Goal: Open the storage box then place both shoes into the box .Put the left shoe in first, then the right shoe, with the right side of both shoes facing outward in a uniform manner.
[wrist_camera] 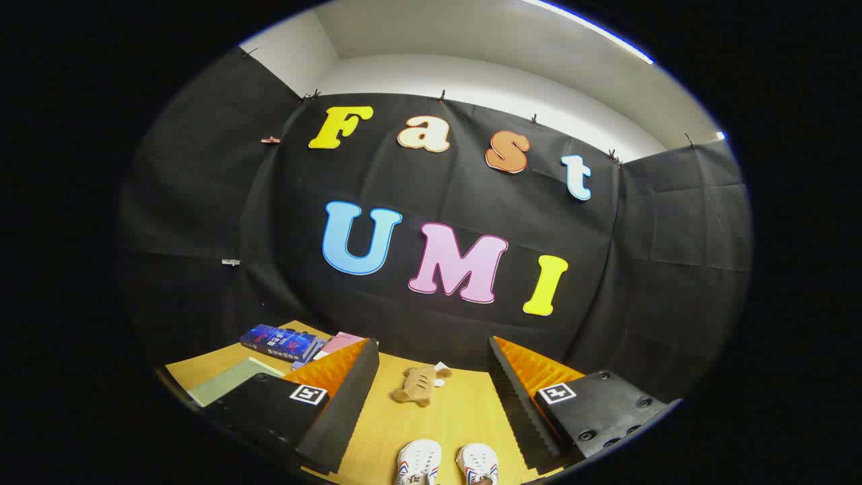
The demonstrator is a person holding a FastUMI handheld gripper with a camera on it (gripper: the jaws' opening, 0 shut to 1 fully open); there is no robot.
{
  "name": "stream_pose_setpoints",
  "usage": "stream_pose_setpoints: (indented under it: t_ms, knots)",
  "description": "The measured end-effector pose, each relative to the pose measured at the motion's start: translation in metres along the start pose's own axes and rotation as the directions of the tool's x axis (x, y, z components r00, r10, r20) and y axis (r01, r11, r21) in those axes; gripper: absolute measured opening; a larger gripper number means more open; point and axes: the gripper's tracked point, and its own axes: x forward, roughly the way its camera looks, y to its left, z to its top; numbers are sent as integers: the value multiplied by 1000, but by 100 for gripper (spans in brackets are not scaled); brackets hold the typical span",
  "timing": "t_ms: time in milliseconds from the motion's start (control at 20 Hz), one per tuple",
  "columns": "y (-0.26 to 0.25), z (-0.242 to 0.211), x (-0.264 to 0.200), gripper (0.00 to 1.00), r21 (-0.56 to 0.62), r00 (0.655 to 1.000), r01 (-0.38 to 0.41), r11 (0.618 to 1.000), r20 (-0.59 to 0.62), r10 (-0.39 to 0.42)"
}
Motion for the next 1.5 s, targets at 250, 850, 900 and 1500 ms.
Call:
stream_pose_setpoints:
  t_ms: [250, 850, 900, 1500]
  knots:
    - [11, 0, 3, 97, 16, 1000, -21, 1000, 11, 21]
    - [16, -16, 4, 97, 27, 999, -39, 999, -21, 40]
    - [16, -16, 4, 97, 28, 999, -37, 999, -21, 37]
    - [62, -56, 14, 97, 236, 942, -291, 927, -97, 320]
